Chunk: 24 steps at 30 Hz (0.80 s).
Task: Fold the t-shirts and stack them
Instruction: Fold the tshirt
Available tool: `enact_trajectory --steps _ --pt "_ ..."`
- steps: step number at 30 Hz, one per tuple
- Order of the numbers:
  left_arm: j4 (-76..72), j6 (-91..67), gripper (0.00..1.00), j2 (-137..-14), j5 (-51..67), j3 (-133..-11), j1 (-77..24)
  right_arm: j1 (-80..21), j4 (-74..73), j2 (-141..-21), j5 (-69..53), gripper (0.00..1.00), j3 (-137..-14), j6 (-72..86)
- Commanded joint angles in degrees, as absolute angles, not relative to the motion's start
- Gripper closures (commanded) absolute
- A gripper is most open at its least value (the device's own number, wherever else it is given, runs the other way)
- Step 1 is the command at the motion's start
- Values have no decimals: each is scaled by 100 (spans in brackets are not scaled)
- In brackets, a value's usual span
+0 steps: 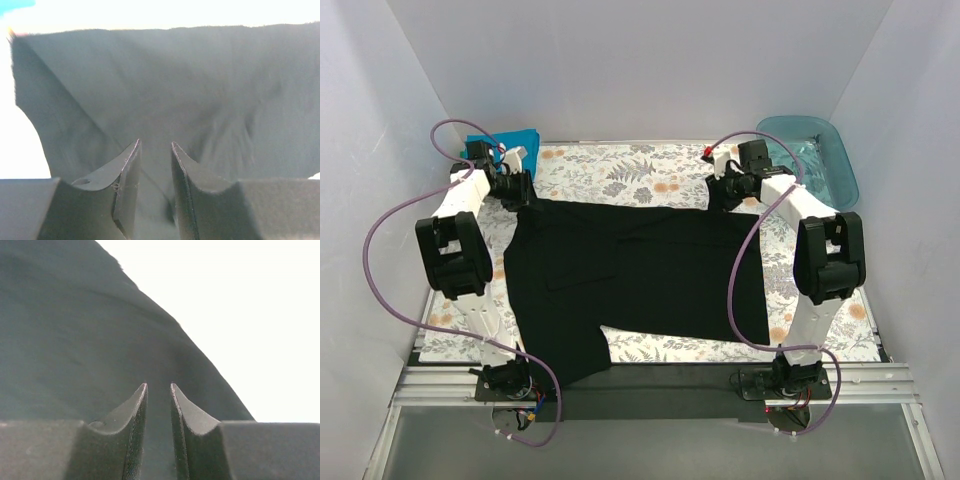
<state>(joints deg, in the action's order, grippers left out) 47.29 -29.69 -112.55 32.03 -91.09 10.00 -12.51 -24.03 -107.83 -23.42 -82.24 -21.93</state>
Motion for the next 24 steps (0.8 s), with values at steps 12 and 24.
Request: enact_trajectory --steps 12,24 --pt "3419 -3525 74 -12401 1609 -9071 932 -1046 -2777 -12146 -327 71 -8402 -3032" --pt "3744 -3419 76 -12693 1544 -9739 940 -1002 -2627 -11894 -402 57 -9167 -3445"
